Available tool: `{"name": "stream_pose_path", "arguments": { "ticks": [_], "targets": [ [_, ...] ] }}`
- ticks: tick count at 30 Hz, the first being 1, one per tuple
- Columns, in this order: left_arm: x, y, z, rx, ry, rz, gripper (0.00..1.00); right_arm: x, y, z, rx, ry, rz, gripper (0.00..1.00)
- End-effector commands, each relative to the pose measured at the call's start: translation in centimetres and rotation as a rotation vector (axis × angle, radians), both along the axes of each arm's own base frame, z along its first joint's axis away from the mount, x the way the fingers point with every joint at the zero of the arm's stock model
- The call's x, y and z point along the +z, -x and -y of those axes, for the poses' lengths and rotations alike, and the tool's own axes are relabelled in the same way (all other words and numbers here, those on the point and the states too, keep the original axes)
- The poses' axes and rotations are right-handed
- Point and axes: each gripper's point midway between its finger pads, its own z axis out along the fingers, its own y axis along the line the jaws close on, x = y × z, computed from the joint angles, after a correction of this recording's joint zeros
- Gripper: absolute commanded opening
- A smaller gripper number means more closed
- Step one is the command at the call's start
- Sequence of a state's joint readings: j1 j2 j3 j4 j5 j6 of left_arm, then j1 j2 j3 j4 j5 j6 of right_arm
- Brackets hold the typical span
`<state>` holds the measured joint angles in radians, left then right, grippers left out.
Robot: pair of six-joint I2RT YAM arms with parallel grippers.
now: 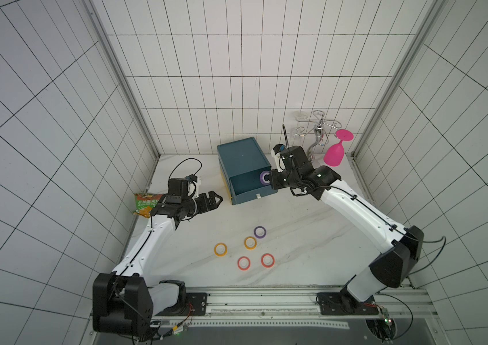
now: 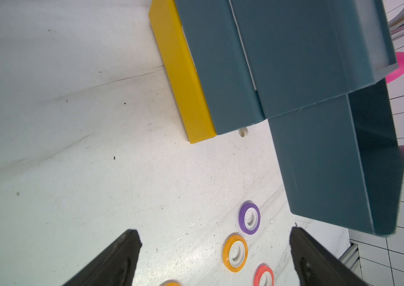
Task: Place the transparent tape into the drawer according to color
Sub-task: Place the tape in the drawer, then pick up the tape at the center of the board.
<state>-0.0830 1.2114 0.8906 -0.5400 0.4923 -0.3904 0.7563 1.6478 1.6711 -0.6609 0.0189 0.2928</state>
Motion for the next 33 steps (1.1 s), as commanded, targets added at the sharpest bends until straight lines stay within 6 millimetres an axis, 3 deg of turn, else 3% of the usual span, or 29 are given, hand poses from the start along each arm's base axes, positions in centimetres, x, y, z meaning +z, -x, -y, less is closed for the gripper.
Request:
{"name": "stream_pose_path", "arguments": {
  "ticks": [1, 3, 7, 9, 14, 18, 21, 27, 33],
  "targets": [
    [0.1, -0.1, -0.1, 0.001, 0.006, 0.013, 0.98, 0.6, -1.5, -0.6, 0.015, 0.01, 0.021, 0.0],
    [0.1, -0.1, -0.1, 0.002, 0.005, 0.013, 0.98, 0.1, -1.9, -0.9, 0.02, 0.022, 0.012, 0.05],
    [0.0, -0.1, -0.2, 0.006, 0.001, 0.01, 0.98, -0.5, -2.3, -1.1, 0.026, 0.032, 0.005, 0.35],
    [0.0, -0.1, -0.2, 0.005, 0.001, 0.011, 0.98, -0.4, -2.4, -0.9, 0.026, 0.035, 0.006, 0.44],
    [0.0, -0.1, -0.3, 0.009, -0.007, 0.011, 0.98, 0.4, -1.5, -0.2, 0.032, 0.027, 0.01, 0.53],
    [0.0, -0.1, -0.3, 0.01, -0.009, 0.006, 0.98, 0.3, 0.8, 0.9, 0.054, 0.008, -0.024, 0.55],
    [-0.1, -0.1, -0.3, 0.01, -0.009, 0.003, 0.98, -0.9, 3.2, 1.7, 0.078, -0.005, -0.079, 0.58],
    [-0.2, -0.1, -0.2, 0.009, -0.002, -0.001, 0.98, -4.6, 8.3, 2.7, 0.117, 0.011, -0.184, 0.75],
    [-0.3, 0.0, -0.2, 0.009, 0.003, -0.007, 0.98, -9.7, 11.7, 3.1, 0.117, 0.029, -0.277, 0.84]
  ]
}}
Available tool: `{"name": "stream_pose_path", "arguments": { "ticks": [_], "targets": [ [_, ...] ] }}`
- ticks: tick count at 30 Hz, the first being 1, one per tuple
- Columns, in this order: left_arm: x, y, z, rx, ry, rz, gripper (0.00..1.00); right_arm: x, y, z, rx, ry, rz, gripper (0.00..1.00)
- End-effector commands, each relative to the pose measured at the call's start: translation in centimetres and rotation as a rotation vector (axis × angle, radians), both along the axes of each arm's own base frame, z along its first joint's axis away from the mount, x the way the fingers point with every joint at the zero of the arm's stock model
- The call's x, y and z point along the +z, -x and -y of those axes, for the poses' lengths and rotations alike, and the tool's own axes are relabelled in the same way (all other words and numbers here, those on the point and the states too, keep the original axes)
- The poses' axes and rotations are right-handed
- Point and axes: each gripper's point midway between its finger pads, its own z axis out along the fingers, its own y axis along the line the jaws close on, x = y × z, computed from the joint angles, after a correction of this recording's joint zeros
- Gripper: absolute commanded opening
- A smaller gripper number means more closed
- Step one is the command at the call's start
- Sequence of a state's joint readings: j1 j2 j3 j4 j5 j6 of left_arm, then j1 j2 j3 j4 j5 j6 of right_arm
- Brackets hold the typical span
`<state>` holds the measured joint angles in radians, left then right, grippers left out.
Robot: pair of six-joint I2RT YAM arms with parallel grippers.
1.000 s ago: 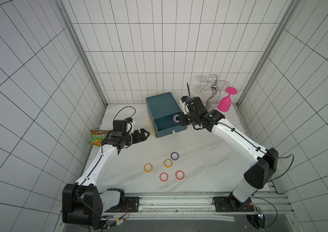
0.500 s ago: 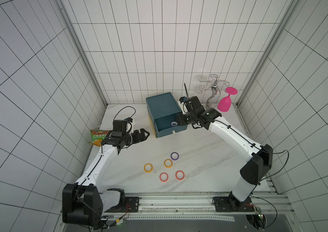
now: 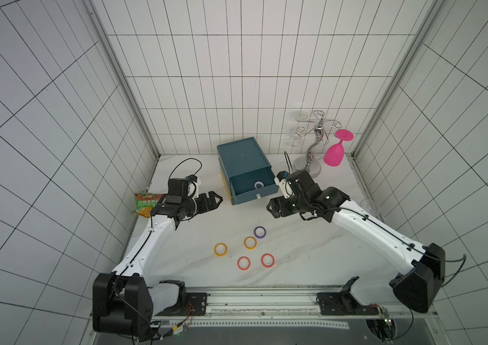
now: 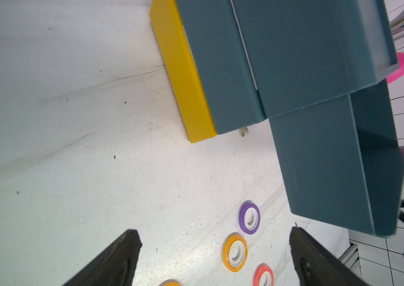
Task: Place the transparent tape into the drawer according to color
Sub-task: Pick up the tape at the center of the board.
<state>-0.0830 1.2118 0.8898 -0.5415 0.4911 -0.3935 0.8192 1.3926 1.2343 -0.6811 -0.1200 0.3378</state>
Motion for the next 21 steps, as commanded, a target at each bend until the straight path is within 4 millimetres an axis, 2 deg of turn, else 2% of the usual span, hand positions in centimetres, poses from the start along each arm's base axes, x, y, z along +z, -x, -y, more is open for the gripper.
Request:
{"name": "stream_pose_path", "arguments": {
  "ticks": [1, 5, 10, 21],
  "targets": [
    [-0.2, 0.0, -0.1, 0.006, 0.003, -0.002, 0.98, -2.5, 1.7, -0.1, -0.012, -0.014, -0.055, 0.85],
    [-0.2, 0.0, -0.2, 0.007, 0.002, 0.0, 0.98, -6.0, 2.4, -0.2, -0.037, -0.003, -0.078, 0.86],
    [-0.2, 0.0, -0.2, 0.009, 0.002, 0.0, 0.98, -9.3, 1.9, -0.4, -0.096, 0.007, -0.064, 0.86],
    [-0.1, 0.1, -0.3, 0.014, -0.002, 0.001, 0.98, -13.7, 0.5, -0.9, -0.164, 0.148, 0.03, 0.86]
  ]
}}
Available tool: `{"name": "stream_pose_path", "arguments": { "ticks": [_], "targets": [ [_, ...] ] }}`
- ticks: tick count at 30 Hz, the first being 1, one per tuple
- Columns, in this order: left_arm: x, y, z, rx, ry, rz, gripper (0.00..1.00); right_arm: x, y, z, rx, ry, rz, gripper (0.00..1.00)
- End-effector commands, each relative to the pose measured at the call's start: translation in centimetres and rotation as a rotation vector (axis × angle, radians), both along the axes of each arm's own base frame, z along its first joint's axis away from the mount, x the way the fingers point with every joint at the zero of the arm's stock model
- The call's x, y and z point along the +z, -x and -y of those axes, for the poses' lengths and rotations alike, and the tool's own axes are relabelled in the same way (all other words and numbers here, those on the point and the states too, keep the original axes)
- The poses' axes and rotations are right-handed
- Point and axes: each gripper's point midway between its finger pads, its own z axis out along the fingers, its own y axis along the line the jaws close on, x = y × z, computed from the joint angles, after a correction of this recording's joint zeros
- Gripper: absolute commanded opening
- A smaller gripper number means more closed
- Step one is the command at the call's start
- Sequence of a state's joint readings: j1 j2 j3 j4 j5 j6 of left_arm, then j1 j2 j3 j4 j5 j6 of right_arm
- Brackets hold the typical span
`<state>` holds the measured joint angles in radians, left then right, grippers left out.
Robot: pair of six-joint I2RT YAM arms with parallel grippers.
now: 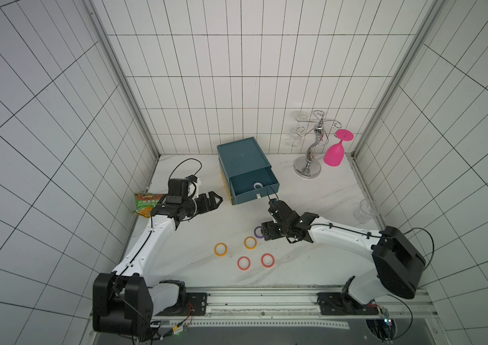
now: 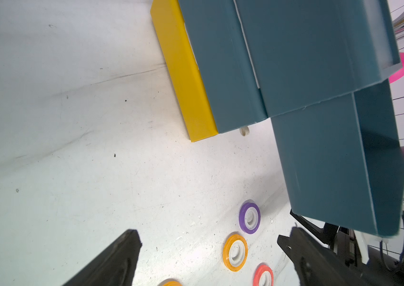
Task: Place the transparent tape into the drawer according to color
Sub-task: Pick up the tape at the center of the board.
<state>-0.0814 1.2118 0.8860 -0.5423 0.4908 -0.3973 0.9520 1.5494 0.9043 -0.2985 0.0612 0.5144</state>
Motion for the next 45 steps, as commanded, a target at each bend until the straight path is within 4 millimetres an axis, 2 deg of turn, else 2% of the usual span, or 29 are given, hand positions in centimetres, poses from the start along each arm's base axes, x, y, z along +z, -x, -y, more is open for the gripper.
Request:
{"name": "stream_pose_path", "arguments": {
  "ticks": [1, 15, 27, 37, 45],
  "targets": [
    [0.1, 0.0, -0.3, 0.01, -0.003, 0.009, 0.98, -1.0, -0.9, 0.3, -0.047, 0.052, 0.054, 0.85],
    [0.0, 0.0, -0.5, 0.017, -0.004, 0.005, 0.98, -3.0, -1.7, -0.7, -0.038, 0.122, 0.056, 0.77],
    [0.1, -0.1, -0.6, 0.02, -0.005, 0.008, 0.98, -2.3, -2.0, -1.5, -0.026, 0.098, 0.077, 0.76],
    [0.1, 0.1, -0.7, 0.02, -0.004, 0.008, 0.98, -2.5, -1.9, -2.2, -0.015, 0.085, 0.072, 0.76],
    [0.1, 0.1, -0.8, 0.021, -0.004, 0.006, 0.98, -4.6, -1.9, -1.8, -0.015, 0.177, 0.04, 0.73]
  ]
}}
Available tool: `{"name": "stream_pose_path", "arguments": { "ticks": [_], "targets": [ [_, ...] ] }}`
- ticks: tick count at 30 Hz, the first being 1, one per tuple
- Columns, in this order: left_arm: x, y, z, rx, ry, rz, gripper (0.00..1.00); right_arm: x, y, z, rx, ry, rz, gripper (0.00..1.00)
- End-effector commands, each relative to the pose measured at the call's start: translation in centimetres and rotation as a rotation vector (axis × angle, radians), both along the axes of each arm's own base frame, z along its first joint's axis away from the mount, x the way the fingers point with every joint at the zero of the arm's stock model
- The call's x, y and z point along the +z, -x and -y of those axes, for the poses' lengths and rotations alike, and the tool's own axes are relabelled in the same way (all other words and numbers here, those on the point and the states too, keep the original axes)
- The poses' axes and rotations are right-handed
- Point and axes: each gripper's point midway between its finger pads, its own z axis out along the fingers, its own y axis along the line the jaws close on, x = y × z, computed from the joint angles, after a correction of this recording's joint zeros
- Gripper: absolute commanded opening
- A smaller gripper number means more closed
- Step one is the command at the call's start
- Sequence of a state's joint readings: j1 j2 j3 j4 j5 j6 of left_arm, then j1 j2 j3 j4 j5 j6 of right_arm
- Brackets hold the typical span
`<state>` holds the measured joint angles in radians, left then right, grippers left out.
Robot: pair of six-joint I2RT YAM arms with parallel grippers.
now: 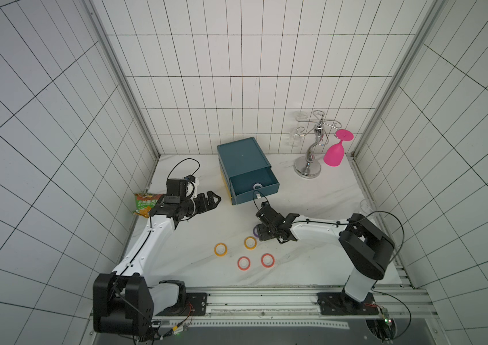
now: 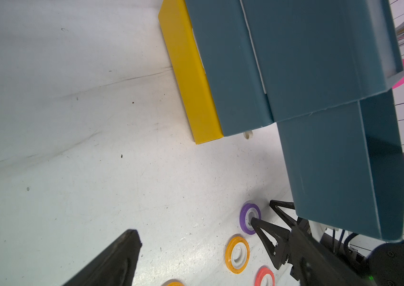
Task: Place the transparent tape into the drawer according to color
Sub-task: Pick up the tape at the center of the board.
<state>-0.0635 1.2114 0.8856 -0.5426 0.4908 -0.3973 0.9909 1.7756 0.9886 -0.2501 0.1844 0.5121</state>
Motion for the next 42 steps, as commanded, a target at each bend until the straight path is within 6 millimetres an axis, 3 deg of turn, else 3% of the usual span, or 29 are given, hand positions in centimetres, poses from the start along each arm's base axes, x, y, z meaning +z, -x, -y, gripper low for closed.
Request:
{"name": "stream_pose_path", "arguments": {
  "ticks": [1, 7, 14, 23, 26, 31, 40, 42],
  "targets": [
    [0.1, 0.3, -0.2, 0.005, -0.005, 0.007, 0.98, -0.2, -0.1, -0.1, -0.004, 0.052, -0.006, 0.71],
    [0.1, 0.3, -0.3, 0.005, -0.006, 0.007, 0.98, -1.3, 1.2, 2.4, -0.03, 0.16, -0.073, 0.54],
    [0.1, 0.3, -0.2, 0.001, 0.0, 0.005, 0.98, -2.7, 4.2, 5.0, -0.011, 0.261, -0.234, 0.39],
    [0.2, 0.3, -0.2, -0.001, 0.002, 0.005, 0.98, -3.7, 5.3, 6.0, -0.013, 0.302, -0.297, 0.0],
    [0.2, 0.3, -0.2, -0.001, 0.004, 0.006, 0.98, -3.4, 5.2, 5.9, -0.017, 0.285, -0.289, 0.0],
    [0.2, 0.3, -0.2, 0.0, 0.003, 0.007, 0.98, -0.9, 4.0, 5.2, -0.029, 0.203, -0.195, 0.0],
    [0.5, 0.2, 0.1, -0.005, 0.013, 0.016, 0.98, 5.8, 2.4, 5.7, -0.08, 0.054, -0.071, 0.0],
    [0.6, 0.2, 0.2, -0.007, 0.015, 0.018, 0.98, 8.0, 2.1, 6.0, -0.084, 0.017, -0.035, 0.0]
  ]
}}
